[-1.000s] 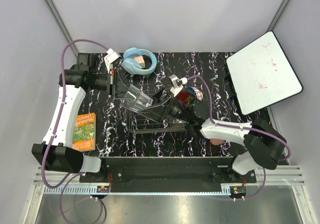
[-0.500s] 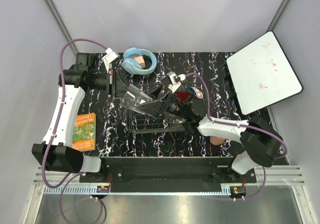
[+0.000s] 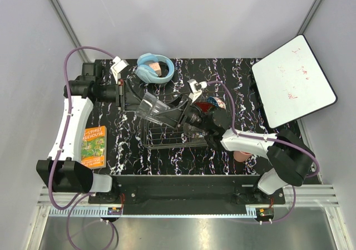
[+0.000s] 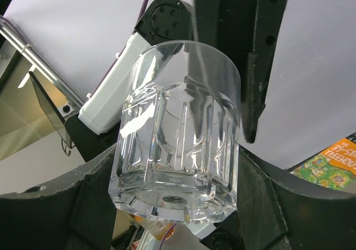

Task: Load the mixed dishes into the dish rack

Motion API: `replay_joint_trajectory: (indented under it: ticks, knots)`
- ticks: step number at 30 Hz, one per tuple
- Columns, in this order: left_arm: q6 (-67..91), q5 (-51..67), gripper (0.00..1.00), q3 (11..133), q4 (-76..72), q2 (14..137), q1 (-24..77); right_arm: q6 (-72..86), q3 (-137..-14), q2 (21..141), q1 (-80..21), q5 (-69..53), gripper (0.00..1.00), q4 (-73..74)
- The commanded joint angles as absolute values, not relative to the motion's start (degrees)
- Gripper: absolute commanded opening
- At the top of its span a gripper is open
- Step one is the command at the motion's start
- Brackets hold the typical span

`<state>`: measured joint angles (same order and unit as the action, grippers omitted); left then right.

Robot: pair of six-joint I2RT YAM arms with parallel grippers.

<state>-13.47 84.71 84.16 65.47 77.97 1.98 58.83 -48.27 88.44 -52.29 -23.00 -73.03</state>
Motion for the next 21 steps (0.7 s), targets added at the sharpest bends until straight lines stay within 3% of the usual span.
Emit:
replay_joint_trajectory:
  ticks: [1, 5, 6, 10, 12, 17, 21]
  knots:
    - [-15.6, 90.6, 0.44, 83.4, 65.5, 76.1, 0.0, 58.4, -48.0, 85.2, -50.5, -19.6, 0.23, -76.6]
    - [-15.8, 90.5, 0.66, 83.5, 65.4, 75.2, -2.1, 58.1, -47.5, 84.2, -50.0, -19.0, 0.04, -74.0]
    - [-15.7, 90.4, 0.73, 83.8, 65.3, 75.0, -2.6, 57.8, -47.3, 83.9, -50.0, -19.1, 0.03, -72.6]
    - [-15.6, 90.4, 0.76, 84.6, 65.1, 74.1, -7.6, 54.7, -48.2, 81.0, -49.7, -19.7, 0.00, -62.8]
    - [-15.6, 89.2, 0.77, 85.1, 65.2, 73.5, -10.2, 52.5, -51.0, 79.7, -49.4, -20.3, 0.00, -50.4]
    - [-19.1, 73.0, 0.77, 82.8, 65.8, 71.6, -11.4, 41.4, -66.8, 80.9, -49.3, -18.0, 0.00, -5.0]
    - [-22.8, 57.2, 0.76, 77.5, 64.7, 70.3, -11.9, 32.4, -79.5, 85.2, -49.5, -11.8, 0.00, 14.2]
